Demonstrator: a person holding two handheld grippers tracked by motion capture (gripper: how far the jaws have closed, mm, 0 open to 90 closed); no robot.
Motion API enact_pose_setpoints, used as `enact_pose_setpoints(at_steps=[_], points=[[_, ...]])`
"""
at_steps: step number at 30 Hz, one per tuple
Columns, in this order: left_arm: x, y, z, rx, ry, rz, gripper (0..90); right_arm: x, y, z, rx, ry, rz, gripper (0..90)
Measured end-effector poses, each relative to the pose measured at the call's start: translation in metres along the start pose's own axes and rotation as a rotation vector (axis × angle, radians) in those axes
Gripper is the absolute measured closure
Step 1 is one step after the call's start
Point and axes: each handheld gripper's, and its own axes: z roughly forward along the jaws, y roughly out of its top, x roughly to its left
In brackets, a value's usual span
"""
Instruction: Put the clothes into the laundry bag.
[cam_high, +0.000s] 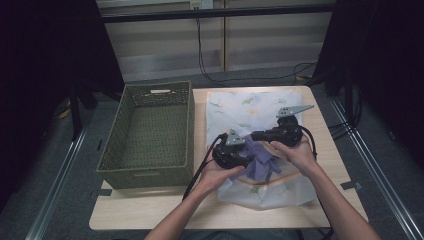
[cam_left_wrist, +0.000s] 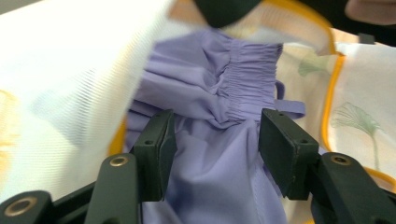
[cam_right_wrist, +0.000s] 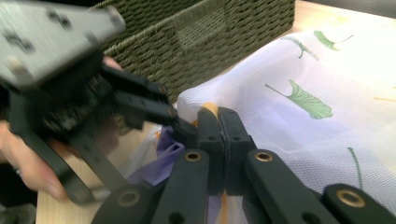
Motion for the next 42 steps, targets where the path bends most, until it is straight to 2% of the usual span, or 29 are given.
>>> enact_pose_setpoints(at_steps=[5, 9, 10, 11, 12, 13, 14, 16, 17, 18, 19, 20, 23, 24, 26, 29, 31, 32, 33, 35, 36, 37, 38, 39, 40, 41, 42], points=[[0.0, -0.004, -0.019, 0.001, -0.017, 0.031, 47.8, 0.003, -0.001, 0.002, 0.015, 0.014, -0.016, 89.7], [0.0, -0.014, -0.027, 0.03, -0.03, 0.053, 51.1, 0.004, -0.002, 0.003, 0.019, 0.016, -0.015, 89.7], [0.0, -0.017, -0.029, 0.049, -0.025, 0.063, 50.2, 0.004, -0.002, 0.003, 0.019, 0.017, -0.015, 89.6], [-0.001, -0.02, -0.03, 0.048, -0.023, 0.053, 48.6, 0.003, -0.002, 0.003, 0.017, 0.017, -0.014, 89.6], [0.0, -0.023, -0.032, 0.068, -0.005, 0.088, 45.9, 0.003, -0.003, 0.002, 0.016, 0.017, -0.011, 89.6], [0.0, -0.027, -0.033, 0.074, 0.004, 0.088, 41.4, 0.002, -0.004, 0.002, 0.016, 0.018, -0.011, 89.6], [0.0, -0.031, -0.033, 0.066, 0.001, 0.06, 38.7, 0.002, -0.005, 0.003, 0.024, 0.016, -0.01, 89.6], [-0.002, -0.034, -0.033, 0.083, 0.026, 0.062, 34.2, 0.002, -0.006, 0.005, 0.033, 0.017, -0.008, 89.6], [-0.002, -0.035, -0.032, 0.083, 0.014, 0.069, 33.5, 0.002, -0.006, 0.005, 0.033, 0.017, -0.009, 89.6], [-0.004, -0.036, -0.031, 0.082, 0.026, 0.08, 33.5, 0.002, -0.006, 0.006, 0.036, 0.018, -0.009, 89.6], [-0.004, -0.037, -0.028, 0.088, 0.016, 0.081, 33.0, 0.002, -0.006, 0.007, 0.036, 0.017, -0.009, 89.6], [-0.004, -0.038, -0.024, 0.111, 0.006, 0.071, 32.0, 0.003, -0.006, 0.007, 0.036, 0.019, -0.011, 89.6], [-0.005, -0.042, -0.014, 0.176, 0.01, 0.085, 27.0, 0.004, -0.006, 0.006, 0.036, 0.019, -0.018, 89.6], [-0.005, -0.045, -0.008, 0.174, 0.006, 0.078, 25.4, 0.004, -0.006, 0.006, 0.034, 0.019, -0.015, 89.6], [-0.005, -0.047, -0.005, 0.196, 0.001, 0.098, 24.2, 0.004, -0.006, 0.006, 0.034, 0.02, -0.013, 89.6], [-0.003, -0.051, -0.001, 0.216, 0.0, 0.084, 24.7, 0.004, -0.006, 0.007, 0.037, 0.016, -0.011, 89.6], [-0.004, -0.055, 0.003, 0.21, 0.011, 0.089, 24.9, 0.005, -0.006, 0.007, 0.039, 0.018, -0.014, 89.6], [-0.004, -0.056, 0.004, 0.228, 0.003, 0.095, 25.9, 0.005, -0.006, 0.007, 0.039, 0.018, -0.014, 89.6], [-0.004, -0.058, 0.006, 0.227, 0.016, 0.091, 27.7, 0.005, -0.006, 0.007, 0.041, 0.019, -0.014, 89.6], [-0.001, -0.058, 0.006, 0.229, 0.006, 0.08, 34.5, 0.006, -0.006, 0.007, 0.041, 0.02, -0.013, 89.6], [-0.001, -0.058, 0.006, 0.224, -0.002, 0.084, 41.7, 0.006, -0.005, 0.007, 0.041, 0.02, -0.015, 89.6], [-0.002, -0.056, 0.006, 0.229, -0.008, 0.074, 52.3, 0.005, -0.005, 0.007, 0.04, 0.02, -0.015, 89.7], [-0.002, -0.055, 0.006, 0.231, -0.008, 0.08, 64.2, 0.005, -0.005, 0.007, 0.04, 0.02, -0.015, 89.6], [-0.002, -0.054, 0.006, 0.24, -0.019, 0.08, 68.2, 0.005, -0.005, 0.007, 0.041, 0.024, -0.016, 89.6], [-0.003, -0.053, 0.007, 0.223, -0.036, 0.062, 74.3, 0.005, -0.005, 0.007, 0.044, 0.025, -0.014, 89.6], [-0.004, -0.051, 0.008, 0.229, -0.022, 0.09, 81.7, 0.006, -0.005, 0.008, 0.045, 0.025, -0.014, 89.7], [-0.005, -0.048, 0.008, 0.232, -0.019, 0.086, 83.7, 0.006, -0.005, 0.008, 0.044, 0.028, -0.015, 89.7]])
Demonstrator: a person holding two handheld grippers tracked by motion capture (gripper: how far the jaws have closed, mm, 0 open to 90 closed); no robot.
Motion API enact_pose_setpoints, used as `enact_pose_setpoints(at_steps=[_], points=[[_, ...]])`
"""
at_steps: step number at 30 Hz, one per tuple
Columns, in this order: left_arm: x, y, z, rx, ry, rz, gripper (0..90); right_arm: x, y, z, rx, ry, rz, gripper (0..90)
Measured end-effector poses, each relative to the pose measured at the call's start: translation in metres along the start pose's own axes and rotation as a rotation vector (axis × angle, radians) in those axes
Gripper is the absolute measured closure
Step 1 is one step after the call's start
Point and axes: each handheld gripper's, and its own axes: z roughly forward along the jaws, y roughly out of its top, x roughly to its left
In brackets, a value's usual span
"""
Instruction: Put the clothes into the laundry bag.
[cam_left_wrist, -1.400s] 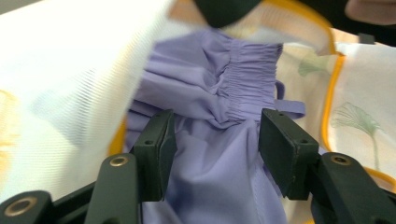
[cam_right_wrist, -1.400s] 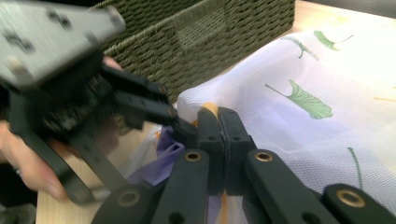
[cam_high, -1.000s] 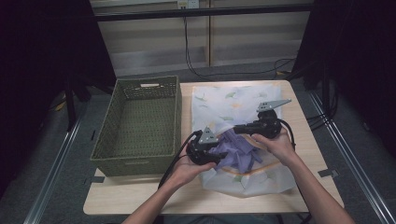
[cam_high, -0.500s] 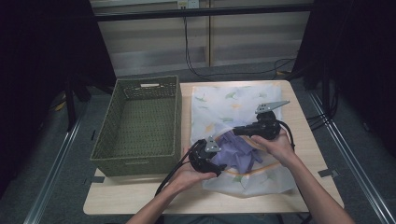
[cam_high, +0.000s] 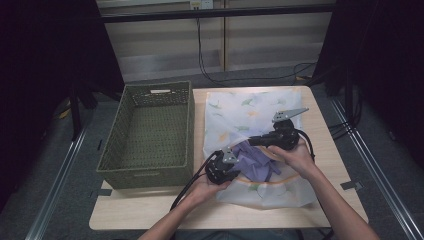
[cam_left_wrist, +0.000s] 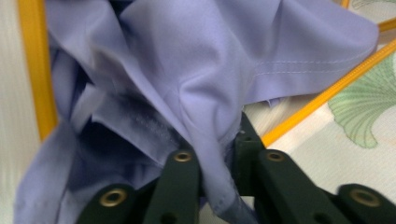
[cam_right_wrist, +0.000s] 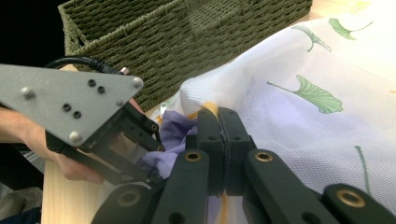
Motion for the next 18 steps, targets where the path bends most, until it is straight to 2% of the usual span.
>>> enact_pose_setpoints(at_steps=[1, 2, 3, 4, 5, 6, 8, 9, 10, 12, 13, 15, 17, 18], points=[[0.0, 0.002, 0.0, -0.021, -0.014, 0.0, 84.5, 0.0, 0.0, 0.0, 0.0, 0.001, 0.0, 89.7], [0.0, 0.005, -0.002, -0.008, -0.015, 0.011, 85.2, 0.0, 0.0, 0.0, 0.001, 0.001, -0.003, 89.7], [-0.002, 0.007, -0.002, -0.031, -0.007, 0.003, 86.0, 0.001, 0.0, 0.0, 0.0, 0.003, -0.003, 89.6], [-0.002, 0.009, -0.003, -0.033, -0.009, 0.013, 86.3, 0.001, 0.0, 0.0, -0.001, 0.001, -0.004, 89.7], [-0.003, 0.011, -0.003, -0.055, -0.013, -0.004, 86.5, 0.001, 0.001, 0.0, -0.002, 0.002, -0.006, 89.7], [-0.002, 0.014, -0.003, -0.047, -0.013, 0.009, 86.5, 0.001, 0.001, 0.0, -0.002, 0.002, -0.005, 89.7], [-0.003, 0.017, 0.001, -0.071, -0.023, -0.009, 86.6, 0.001, 0.001, -0.001, -0.004, 0.003, -0.004, 89.7], [-0.003, 0.019, 0.001, -0.053, -0.02, 0.007, 86.3, 0.001, 0.001, -0.001, -0.003, 0.003, -0.004, 89.7], [-0.004, 0.019, 0.004, -0.081, -0.024, -0.009, 85.4, 0.001, 0.001, -0.001, -0.004, 0.003, -0.005, 89.7], [-0.005, 0.02, 0.005, -0.078, -0.036, 0.009, 77.7, 0.001, 0.001, -0.002, -0.008, 0.004, -0.006, 89.7], [-0.005, 0.021, 0.006, -0.083, -0.048, 0.003, 71.5, 0.0, 0.001, -0.002, -0.01, 0.004, -0.003, 89.7], [-0.008, 0.022, 0.007, -0.105, -0.099, -0.003, 64.6, 0.0, 0.001, -0.003, -0.011, 0.001, 0.0, 89.7], [-0.012, 0.025, 0.008, -0.111, -0.11, 0.007, 59.2, 0.0, 0.001, -0.004, -0.014, 0.0, -0.002, 89.7], [-0.013, 0.025, 0.009, -0.097, -0.116, 0.023, 55.4, 0.0, 0.001, -0.004, -0.015, 0.001, 0.0, 89.6]])
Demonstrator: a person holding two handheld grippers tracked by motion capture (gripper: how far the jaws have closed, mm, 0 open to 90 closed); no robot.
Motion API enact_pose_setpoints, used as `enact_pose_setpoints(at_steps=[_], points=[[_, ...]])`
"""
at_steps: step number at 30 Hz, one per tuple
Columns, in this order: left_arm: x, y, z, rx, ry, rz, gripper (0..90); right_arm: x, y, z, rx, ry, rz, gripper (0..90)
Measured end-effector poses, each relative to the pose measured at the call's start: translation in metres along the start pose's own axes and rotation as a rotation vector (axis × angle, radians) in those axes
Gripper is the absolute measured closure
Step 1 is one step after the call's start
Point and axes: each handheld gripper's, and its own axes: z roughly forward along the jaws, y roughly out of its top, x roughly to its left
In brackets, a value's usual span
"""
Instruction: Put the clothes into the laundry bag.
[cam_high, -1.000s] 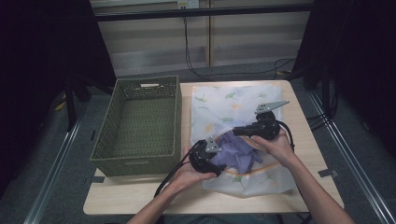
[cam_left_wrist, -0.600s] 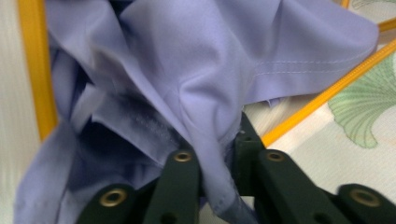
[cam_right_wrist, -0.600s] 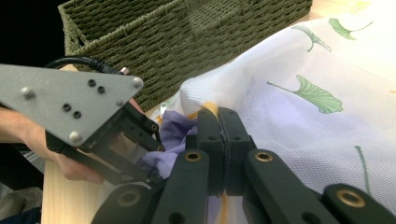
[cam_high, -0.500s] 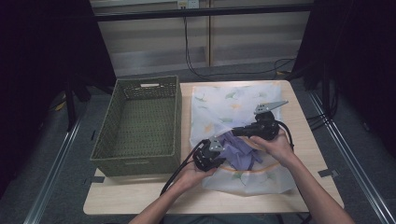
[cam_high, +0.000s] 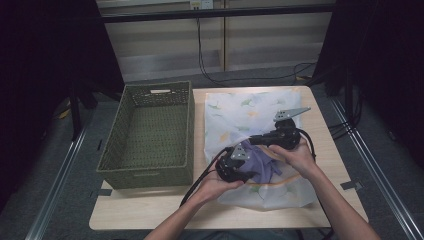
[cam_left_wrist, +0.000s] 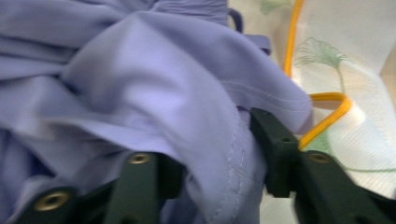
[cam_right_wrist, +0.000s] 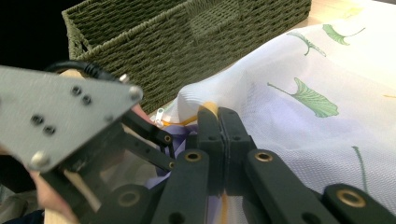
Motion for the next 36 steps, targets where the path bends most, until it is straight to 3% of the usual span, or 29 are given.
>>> enact_pose_setpoints(at_steps=[4, 5, 8, 11, 13, 16, 18, 19, 20, 21, 22, 23, 26, 28, 29, 33, 36], points=[[-0.006, 0.003, 0.011, -0.002, 0.012, 0.029, 36.0, 0.0, 0.0, -0.001, -0.003, 0.0, -0.001, 89.6], [-0.007, 0.003, 0.014, -0.028, 0.009, 0.011, 32.8, 0.0, 0.0, -0.001, -0.004, 0.001, 0.0, 89.6], [-0.006, 0.003, 0.022, -0.027, -0.008, -0.013, 28.9, 0.0, 0.0, -0.001, -0.003, -0.001, -0.002, 89.6], [-0.004, -0.001, 0.026, -0.026, -0.051, -0.054, 30.1, -0.002, 0.0, -0.001, -0.004, 0.0, 0.002, 89.6], [-0.005, -0.005, 0.03, -0.027, -0.035, -0.065, 29.8, -0.002, 0.0, -0.001, -0.003, 0.002, 0.003, 89.5], [-0.007, -0.006, 0.031, 0.004, 0.035, -0.032, 36.5, -0.002, -0.001, 0.0, 0.003, 0.0, 0.006, 89.6], [-0.005, -0.006, 0.031, 0.01, 0.073, 0.005, 51.3, -0.002, -0.001, 0.0, 0.004, 0.003, 0.006, 89.5], [-0.005, -0.006, 0.032, -0.004, 0.083, -0.018, 54.6, -0.001, -0.001, 0.0, 0.005, 0.005, 0.001, 89.5], [-0.002, -0.004, 0.029, 0.034, 0.098, 0.017, 63.0, -0.001, -0.001, 0.001, 0.007, 0.01, 0.0, 89.5], [-0.002, -0.003, 0.029, 0.024, 0.115, 0.0, 72.9, -0.001, -0.001, 0.001, 0.007, 0.01, 0.0, 89.5], [-0.001, -0.003, 0.029, 0.031, 0.119, 0.011, 77.0, -0.001, -0.001, 0.001, 0.008, 0.011, 0.001, 89.5], [-0.001, -0.003, 0.03, 0.015, 0.128, -0.009, 84.3, -0.001, -0.001, 0.001, 0.011, 0.009, 0.002, 89.5], [0.004, -0.004, 0.027, 0.033, 0.125, -0.011, 86.6, 0.0, -0.001, 0.001, 0.007, 0.007, 0.003, 89.6], [0.004, -0.005, 0.028, 0.004, 0.156, -0.053, 86.9, 0.001, -0.001, 0.0, 0.009, 0.007, -0.004, 89.6], [0.007, -0.005, 0.026, 0.019, 0.159, -0.045, 86.9, 0.001, 0.0, 0.0, 0.008, 0.008, -0.004, 89.6], [0.012, 0.001, 0.02, -0.06, 0.177, -0.111, 86.6, 0.003, 0.0, -0.001, 0.004, 0.012, -0.008, 89.5], [0.015, 0.009, 0.013, -0.079, 0.196, -0.098, 86.7, 0.004, 0.001, -0.003, -0.008, 0.023, -0.001, 89.5]])
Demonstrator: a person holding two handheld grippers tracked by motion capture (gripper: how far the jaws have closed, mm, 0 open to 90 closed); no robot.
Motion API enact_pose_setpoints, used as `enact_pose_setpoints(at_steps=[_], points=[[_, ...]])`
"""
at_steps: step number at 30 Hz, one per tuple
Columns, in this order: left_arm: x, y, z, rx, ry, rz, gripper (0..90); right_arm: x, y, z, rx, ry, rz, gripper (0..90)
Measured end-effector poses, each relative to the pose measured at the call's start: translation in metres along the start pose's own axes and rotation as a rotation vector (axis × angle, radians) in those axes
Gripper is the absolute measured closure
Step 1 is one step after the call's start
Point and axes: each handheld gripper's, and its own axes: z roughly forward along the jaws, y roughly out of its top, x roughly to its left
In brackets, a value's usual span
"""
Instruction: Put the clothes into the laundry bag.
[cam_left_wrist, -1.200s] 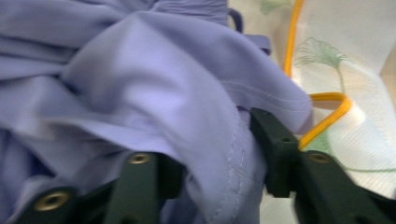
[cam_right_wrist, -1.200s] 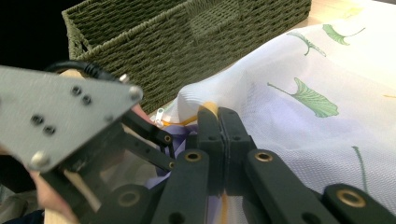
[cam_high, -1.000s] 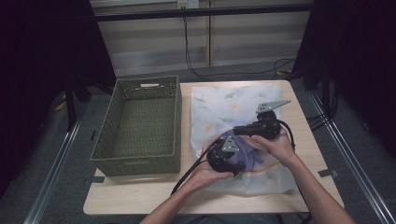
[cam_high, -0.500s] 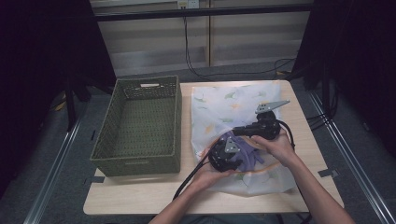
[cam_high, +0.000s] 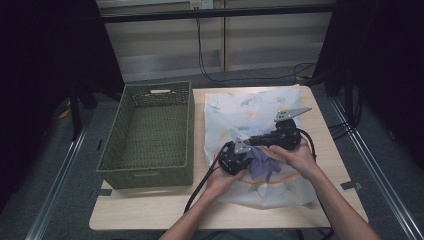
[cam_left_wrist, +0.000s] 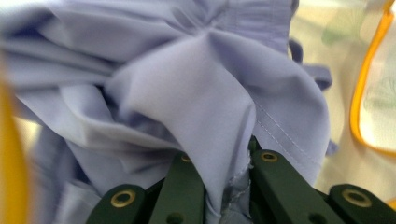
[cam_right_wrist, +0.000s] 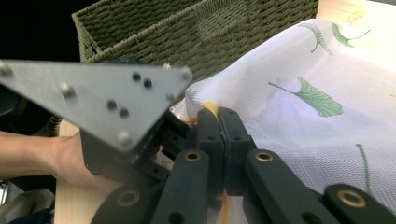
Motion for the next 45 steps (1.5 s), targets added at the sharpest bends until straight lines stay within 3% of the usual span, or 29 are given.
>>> enact_pose_setpoints(at_steps=[3, 4, 7, 13, 15, 18, 20, 22, 24, 30, 34, 38, 40, 45], points=[[0.007, 0.005, 0.003, -0.019, 0.01, -0.03, 86.8, 0.001, 0.0, -0.002, -0.004, -0.001, -0.002, 89.6], [0.009, 0.007, 0.002, -0.013, 0.03, -0.033, 86.8, 0.001, 0.0, -0.003, -0.006, -0.002, 0.001, 89.6], [0.014, 0.013, 0.0, -0.06, 0.059, -0.069, 86.8, 0.001, 0.0, -0.003, -0.002, 0.0, 0.001, 89.6], [0.015, 0.021, -0.002, -0.091, 0.098, -0.064, 86.8, -0.003, -0.001, -0.005, -0.011, 0.012, 0.018, 89.7], [0.013, 0.021, 0.002, -0.073, 0.092, -0.026, 86.6, -0.005, -0.001, -0.006, -0.015, 0.015, 0.025, 89.7], [0.013, 0.014, 0.01, -0.016, 0.096, -0.013, 85.1, -0.006, -0.003, -0.005, -0.007, 0.012, 0.025, 89.7], [0.013, 0.009, 0.012, 0.011, 0.096, -0.005, 80.9, -0.008, -0.006, -0.003, 0.005, 0.009, 0.03, 89.6], [0.01, 0.005, 0.01, 0.044, 0.089, 0.039, 74.3, -0.01, -0.009, -0.002, 0.013, 0.005, 0.041, 89.6], [0.008, 0.002, 0.004, 0.067, 0.095, 0.053, 68.4, -0.011, -0.009, -0.001, 0.017, 0.002, 0.042, 89.7], [0.012, 0.0, -0.017, 0.047, 0.041, 0.011, 53.9, -0.013, -0.01, 0.0, 0.028, -0.011, 0.038, 89.6], [0.007, -0.001, -0.03, 0.051, 0.0, 0.057, 53.7, -0.013, -0.01, 0.0, 0.026, -0.009, 0.039, 89.6], [0.003, -0.002, -0.044, 0.047, 0.023, 0.081, 54.5, -0.013, -0.011, 0.001, 0.031, -0.015, 0.037, 89.7], [0.003, -0.003, -0.051, 0.032, 0.008, 0.108, 55.5, -0.013, -0.011, 0.001, 0.032, -0.017, 0.039, 89.6], [0.003, -0.002, -0.067, 0.008, -0.006, 0.093, 53.4, -0.012, -0.01, 0.001, 0.031, -0.014, 0.033, 89.6]])
